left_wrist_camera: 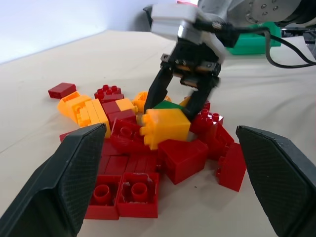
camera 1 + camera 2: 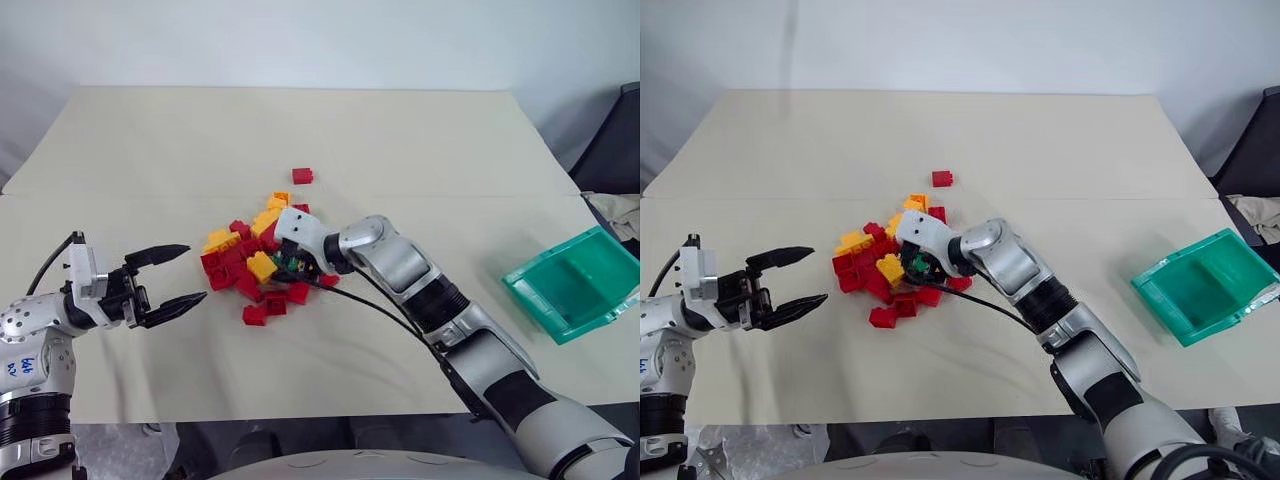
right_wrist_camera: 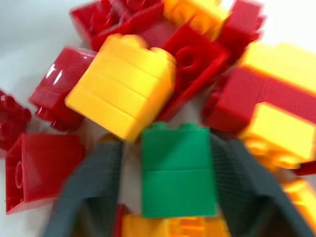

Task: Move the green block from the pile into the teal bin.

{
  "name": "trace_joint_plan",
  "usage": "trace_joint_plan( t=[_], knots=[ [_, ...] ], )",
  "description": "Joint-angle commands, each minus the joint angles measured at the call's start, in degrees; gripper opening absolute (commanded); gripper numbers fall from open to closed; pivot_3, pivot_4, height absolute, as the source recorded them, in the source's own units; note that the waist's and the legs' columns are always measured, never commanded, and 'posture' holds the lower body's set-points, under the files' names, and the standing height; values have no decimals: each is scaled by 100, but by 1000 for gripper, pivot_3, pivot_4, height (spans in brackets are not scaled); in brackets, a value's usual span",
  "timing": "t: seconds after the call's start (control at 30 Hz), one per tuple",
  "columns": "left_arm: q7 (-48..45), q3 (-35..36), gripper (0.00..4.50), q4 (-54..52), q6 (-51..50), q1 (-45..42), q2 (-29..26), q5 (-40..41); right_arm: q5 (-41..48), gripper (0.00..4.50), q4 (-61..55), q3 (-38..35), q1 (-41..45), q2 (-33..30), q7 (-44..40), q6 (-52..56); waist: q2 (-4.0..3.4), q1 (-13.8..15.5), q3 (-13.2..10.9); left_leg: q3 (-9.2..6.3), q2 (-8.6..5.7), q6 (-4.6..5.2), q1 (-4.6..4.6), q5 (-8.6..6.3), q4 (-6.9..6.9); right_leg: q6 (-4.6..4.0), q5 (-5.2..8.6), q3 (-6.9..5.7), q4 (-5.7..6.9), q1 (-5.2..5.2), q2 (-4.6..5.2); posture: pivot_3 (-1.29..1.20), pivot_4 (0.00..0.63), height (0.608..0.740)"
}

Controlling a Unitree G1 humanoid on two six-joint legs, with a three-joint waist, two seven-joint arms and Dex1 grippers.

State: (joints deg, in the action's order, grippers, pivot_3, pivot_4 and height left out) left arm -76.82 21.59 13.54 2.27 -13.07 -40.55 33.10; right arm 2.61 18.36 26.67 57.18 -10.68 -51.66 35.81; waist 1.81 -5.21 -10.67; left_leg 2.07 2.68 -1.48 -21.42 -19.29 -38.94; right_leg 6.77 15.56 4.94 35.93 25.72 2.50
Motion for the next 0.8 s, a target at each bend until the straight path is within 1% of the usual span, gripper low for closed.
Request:
trace_joint_plan(
  t=[0.03, 0.13, 0.3, 0.4, 0.43, 0.47, 0.5, 0.57, 0.63, 0.7, 0.8],
  knots=[
    [29, -5, 4500, -282, -53, -43, 18, 144, 159, 1384, -647, -289, 47, -146, -100, 202, 0, 14, 0, 0, 0, 0, 0, 0, 0, 0, 0, -1, 0, 0, 0, 0, 150, 740],
    [16, -59, 4500, -297, -83, -103, 36, 141, 275, 1387, -1006, -440, -7, -268, -147, 370, 0, 14, 0, 0, 0, 0, 0, 0, 1, 0, 0, -3, -1, 0, -1, 0, 150, 740],
    [-36, -526, 4500, -340, -232, -573, 227, 66, 662, 1387, -2069, -1021, -257, -948, -253, 968, 0, 84, 0, -3, -9, 0, -2, 0, -1, 0, 0, -11, -5, -4, -1, 0, 150, 740],
    [-70, -719, 4500, -355, -322, -740, 284, 47, 879, 1387, -2428, -1273, -369, -1204, -226, 1222, 0, 87, 0, -1, -33, 4, -3, -2, -4, 2, -1, -8, -7, -6, 4, 0, 150, 740],
    [-79, -847, 4500, -356, -359, -853, 338, 24, 981, 1387, -2616, -1422, -463, -1389, -267, 1329, 0, 83, 0, -1, -34, 4, -3, -2, -4, 2, -1, -8, -7, -6, 4, 0, 150, 740],
    [-90, -1056, 4500, -343, -376, -1042, 448, -48, 1065, 1387, -2873, -1655, -633, -1718, -300, 1527, -1, 87, -1, -2, -33, 5, -3, -3, -4, 2, -1, -8, -8, -6, 3, 0, 150, 740],
    [-67, -1274, 4500, -321, -393, -1259, 597, -134, 1111, 1387, -3135, -1956, -864, -2088, -285, 1666, -1, 129, -1, -2, -33, 6, -3, -3, -3, 2, -1, -8, -8, -6, 2, 0, 150, 740],
    [0, -1528, 4500, -283, -410, -1511, 774, -273, 1163, 1387, -3469, -2321, -1190, -2581, -169, 1863, -2, 246, -1, -7, -39, 7, -8, -3, -4, 2, -1, -13, -13, -7, 2, 0, 150, 740],
    [161, -1754, 4500, -226, -423, -1749, 993, -446, 997, 1387, -3669, -2840, -1666, -3219, 89, 2059, -3, 279, -2, 0, -47, 13, -9, -7, -5, 7, -4, -1, -23, -8, 5, 0, 150, 740],
    [260, -1870, 4500, -175, -434, -1883, 1129, -540, 984, 1387, -3823, -3221, -1995, -3622, 269, 2230, -3, 312, -2, 2, -54, 19, -10, -10, -6, 12, -6, 4, -31, -12, 7, 0, 150, 740],
    [430, -2107, 4500, 54, -405, -2188, 1373, -783, 861, 1387, -3888, -3789, -2760, -4417, 319, 2286, -4, 337, -3, 11, -56, 28, -7, -14, -6, 19, -9, 16, -40, -13, 3, 0, 150, 740]
  ],
)
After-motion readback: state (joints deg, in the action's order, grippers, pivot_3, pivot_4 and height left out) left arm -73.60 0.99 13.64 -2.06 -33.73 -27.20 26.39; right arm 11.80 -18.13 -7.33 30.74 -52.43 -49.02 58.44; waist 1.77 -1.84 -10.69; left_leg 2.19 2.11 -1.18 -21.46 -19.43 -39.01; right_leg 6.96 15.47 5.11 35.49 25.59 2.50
